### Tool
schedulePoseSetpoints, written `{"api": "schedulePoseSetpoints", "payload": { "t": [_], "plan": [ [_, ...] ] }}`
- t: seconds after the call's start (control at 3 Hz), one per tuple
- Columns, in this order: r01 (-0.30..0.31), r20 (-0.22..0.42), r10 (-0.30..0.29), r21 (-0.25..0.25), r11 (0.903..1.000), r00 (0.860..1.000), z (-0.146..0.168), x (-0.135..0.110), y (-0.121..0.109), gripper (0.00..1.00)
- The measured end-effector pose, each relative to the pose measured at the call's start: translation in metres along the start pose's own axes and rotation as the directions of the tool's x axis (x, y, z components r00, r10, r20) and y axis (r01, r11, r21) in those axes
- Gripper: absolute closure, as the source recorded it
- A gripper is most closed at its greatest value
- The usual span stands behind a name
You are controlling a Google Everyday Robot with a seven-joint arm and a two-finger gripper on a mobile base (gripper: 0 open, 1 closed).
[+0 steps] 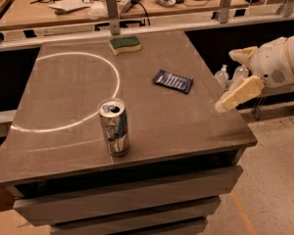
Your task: Pick rxbar blueberry
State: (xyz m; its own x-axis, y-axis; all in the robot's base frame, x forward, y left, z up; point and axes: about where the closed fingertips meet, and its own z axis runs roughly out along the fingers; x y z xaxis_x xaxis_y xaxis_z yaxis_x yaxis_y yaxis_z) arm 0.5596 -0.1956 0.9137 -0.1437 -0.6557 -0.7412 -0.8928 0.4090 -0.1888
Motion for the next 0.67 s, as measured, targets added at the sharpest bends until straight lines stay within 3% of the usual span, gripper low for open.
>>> {"api": "schedulePoseSetpoints", "payload": {
  "t": [0.67],
  "plan": [
    [-0.026,0.024,0.027,-0.007,0.9996,0.999,0.012,0.001,-0.003,0.00]
  ]
}}
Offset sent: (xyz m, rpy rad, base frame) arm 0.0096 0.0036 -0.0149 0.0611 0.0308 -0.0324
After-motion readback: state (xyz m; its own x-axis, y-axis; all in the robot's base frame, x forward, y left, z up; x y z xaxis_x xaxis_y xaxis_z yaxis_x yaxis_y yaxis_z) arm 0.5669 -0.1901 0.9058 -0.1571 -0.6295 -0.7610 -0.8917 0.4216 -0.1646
